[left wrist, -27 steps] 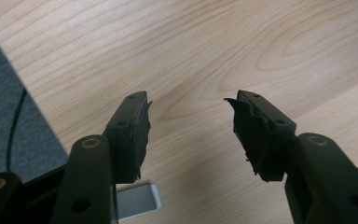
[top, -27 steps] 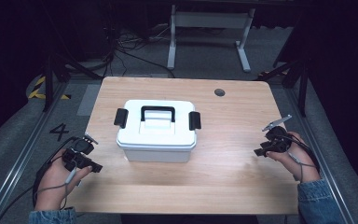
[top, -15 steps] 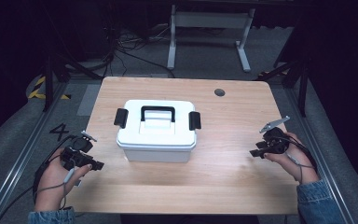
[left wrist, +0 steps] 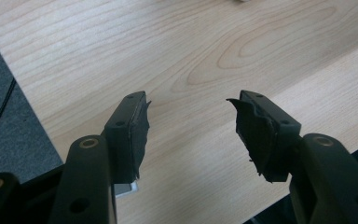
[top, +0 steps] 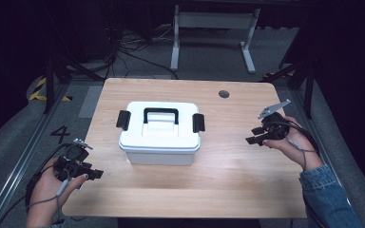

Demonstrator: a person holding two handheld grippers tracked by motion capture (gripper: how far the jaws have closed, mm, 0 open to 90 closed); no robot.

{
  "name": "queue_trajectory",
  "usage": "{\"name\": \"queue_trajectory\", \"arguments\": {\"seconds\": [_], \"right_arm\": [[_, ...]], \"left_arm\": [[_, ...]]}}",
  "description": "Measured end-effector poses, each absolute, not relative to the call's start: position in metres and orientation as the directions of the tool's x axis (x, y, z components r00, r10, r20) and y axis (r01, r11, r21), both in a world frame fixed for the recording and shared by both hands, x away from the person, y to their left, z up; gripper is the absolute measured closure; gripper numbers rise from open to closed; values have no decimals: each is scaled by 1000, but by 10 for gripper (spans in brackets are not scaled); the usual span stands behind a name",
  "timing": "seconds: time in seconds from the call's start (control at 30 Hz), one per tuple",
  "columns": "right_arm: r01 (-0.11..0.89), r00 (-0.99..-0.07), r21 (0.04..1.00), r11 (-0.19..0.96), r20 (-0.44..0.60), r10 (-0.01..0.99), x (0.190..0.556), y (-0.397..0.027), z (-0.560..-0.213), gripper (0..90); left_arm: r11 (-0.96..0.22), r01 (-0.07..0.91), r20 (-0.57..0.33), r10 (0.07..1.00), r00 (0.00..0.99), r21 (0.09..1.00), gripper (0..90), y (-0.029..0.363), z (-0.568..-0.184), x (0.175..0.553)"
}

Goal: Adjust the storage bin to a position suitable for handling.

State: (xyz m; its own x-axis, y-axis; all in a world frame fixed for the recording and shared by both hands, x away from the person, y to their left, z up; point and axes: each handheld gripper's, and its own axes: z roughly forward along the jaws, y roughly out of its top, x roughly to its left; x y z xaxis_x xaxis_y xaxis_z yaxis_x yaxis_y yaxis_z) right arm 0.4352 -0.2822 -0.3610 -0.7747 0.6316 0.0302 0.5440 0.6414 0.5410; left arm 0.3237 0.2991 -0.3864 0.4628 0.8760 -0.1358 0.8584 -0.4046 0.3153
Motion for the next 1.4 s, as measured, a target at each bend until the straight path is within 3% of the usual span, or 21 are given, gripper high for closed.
{"name": "queue_trajectory", "arguments": {"seconds": [0.73,1.4], "right_arm": [[426,-853,585,690,7,522,469,-198,-297,510],[286,-930,613,736,-7,367,487,-92,-285,488]], "left_arm": [[-409,863,-142,875,463,298,432,298,-387,335],[-441,852,-157,855,494,281,427,293,-393,352]]}}
